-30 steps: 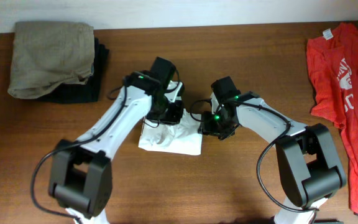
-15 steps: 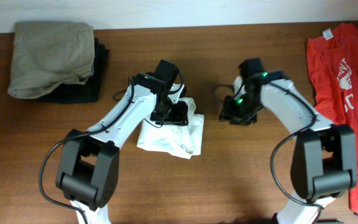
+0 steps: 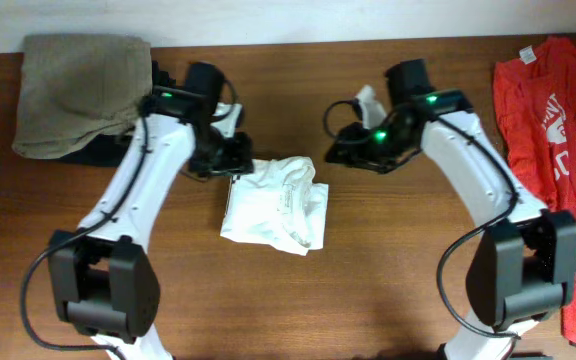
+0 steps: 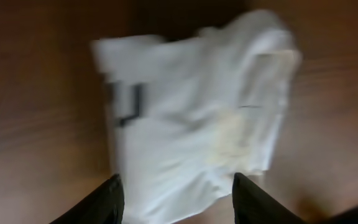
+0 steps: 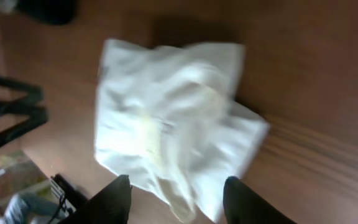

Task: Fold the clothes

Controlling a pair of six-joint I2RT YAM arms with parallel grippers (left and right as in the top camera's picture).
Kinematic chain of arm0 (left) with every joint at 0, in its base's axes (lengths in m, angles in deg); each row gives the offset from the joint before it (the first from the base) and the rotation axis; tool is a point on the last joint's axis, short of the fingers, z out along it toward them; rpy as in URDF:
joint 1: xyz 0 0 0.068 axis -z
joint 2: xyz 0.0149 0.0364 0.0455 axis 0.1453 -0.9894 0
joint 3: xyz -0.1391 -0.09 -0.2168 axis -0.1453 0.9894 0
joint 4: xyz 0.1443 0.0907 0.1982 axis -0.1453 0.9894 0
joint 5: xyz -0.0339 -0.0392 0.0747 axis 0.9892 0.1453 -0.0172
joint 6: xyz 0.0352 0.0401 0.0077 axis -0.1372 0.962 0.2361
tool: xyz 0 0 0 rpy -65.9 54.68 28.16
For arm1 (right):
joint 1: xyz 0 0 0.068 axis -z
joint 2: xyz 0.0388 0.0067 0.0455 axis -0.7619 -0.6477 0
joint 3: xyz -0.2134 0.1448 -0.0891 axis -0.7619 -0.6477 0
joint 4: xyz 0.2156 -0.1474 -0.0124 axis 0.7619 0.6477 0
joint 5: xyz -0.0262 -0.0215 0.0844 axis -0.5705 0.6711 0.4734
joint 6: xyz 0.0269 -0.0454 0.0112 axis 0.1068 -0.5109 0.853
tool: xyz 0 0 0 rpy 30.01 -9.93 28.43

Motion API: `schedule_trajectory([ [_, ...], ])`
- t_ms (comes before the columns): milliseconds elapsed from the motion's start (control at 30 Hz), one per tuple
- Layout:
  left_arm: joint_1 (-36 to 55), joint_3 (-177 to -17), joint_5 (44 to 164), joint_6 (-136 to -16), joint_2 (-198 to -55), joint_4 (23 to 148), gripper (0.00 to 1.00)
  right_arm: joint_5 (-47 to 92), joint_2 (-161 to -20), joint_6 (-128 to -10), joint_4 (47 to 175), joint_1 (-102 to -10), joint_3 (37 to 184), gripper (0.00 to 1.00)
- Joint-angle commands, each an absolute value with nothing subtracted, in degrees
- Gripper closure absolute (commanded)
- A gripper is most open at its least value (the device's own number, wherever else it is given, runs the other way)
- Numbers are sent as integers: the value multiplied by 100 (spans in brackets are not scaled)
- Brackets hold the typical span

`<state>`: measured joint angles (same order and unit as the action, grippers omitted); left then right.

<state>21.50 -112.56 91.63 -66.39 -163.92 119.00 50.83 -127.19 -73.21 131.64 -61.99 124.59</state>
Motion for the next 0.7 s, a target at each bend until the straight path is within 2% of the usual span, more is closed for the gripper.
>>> schedule_trajectory([
  [0, 1978, -10959, 8936, -6565, -16296, 11821, 45, 5284, -12784, -6864, 12674, -6647, 12557, 63],
  [100, 1938, -10677, 8929, -6567, -16300, 11447, 46, 5409, -12996, -6645, 12366, -6896, 12555, 77],
  [200, 1936, -10341, 8938, -6722, -16320, 11013, 52, 5785, -13309, -6606, 12152, -7119, 12557, 85],
  [333, 1938, -10026, 8949, -6740, -16403, 10549, 53, 5990, -13706, -6608, 12047, -7207, 12555, 92],
  [433, 1945, -9919, 8958, -6738, -16438, 10374, 53, 5988, -13936, -6615, 12084, -7207, 12555, 96],
  [667, 1949, -9499, 8958, -6735, -16676, 9675, 53, 5050, -14290, -6908, 12952, -7034, 12555, 96],
])
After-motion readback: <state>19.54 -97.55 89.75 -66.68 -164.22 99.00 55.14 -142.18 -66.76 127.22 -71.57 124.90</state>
